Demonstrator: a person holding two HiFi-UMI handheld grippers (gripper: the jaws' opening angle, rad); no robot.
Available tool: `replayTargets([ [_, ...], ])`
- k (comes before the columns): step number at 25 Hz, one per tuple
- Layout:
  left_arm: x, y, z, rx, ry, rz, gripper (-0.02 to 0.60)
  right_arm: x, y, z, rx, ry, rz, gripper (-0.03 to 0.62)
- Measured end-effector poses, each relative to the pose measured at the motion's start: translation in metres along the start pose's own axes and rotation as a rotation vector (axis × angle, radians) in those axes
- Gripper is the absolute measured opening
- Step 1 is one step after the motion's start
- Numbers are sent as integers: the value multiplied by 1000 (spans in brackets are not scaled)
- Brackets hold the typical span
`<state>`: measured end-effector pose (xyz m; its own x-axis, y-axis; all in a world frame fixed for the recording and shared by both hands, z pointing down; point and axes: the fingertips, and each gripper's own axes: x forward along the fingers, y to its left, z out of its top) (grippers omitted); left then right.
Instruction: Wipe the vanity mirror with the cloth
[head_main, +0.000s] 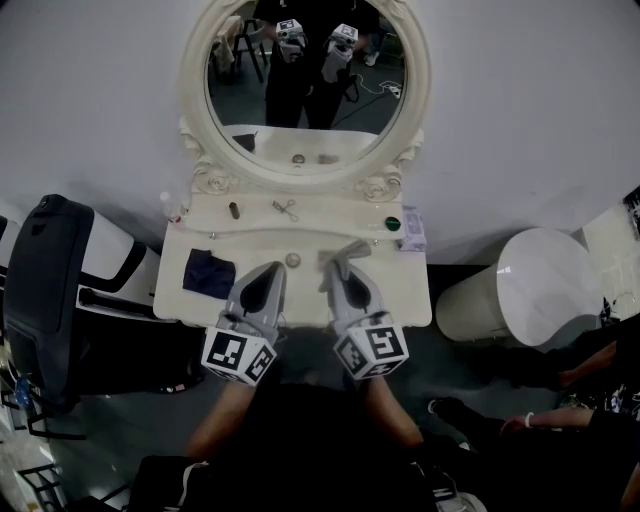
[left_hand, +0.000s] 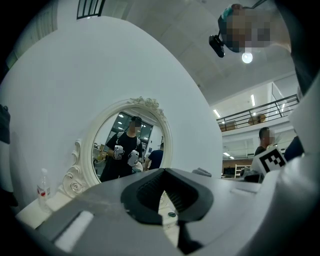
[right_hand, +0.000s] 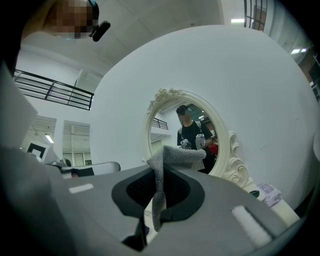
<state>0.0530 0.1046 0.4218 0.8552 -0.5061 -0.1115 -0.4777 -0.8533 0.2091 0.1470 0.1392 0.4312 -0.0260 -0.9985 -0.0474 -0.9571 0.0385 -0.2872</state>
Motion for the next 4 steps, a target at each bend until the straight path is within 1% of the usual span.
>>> replayTargets([
  [4,0,3,-1,1,5,-4,-5,2,2,-2,4,4,-2,16],
])
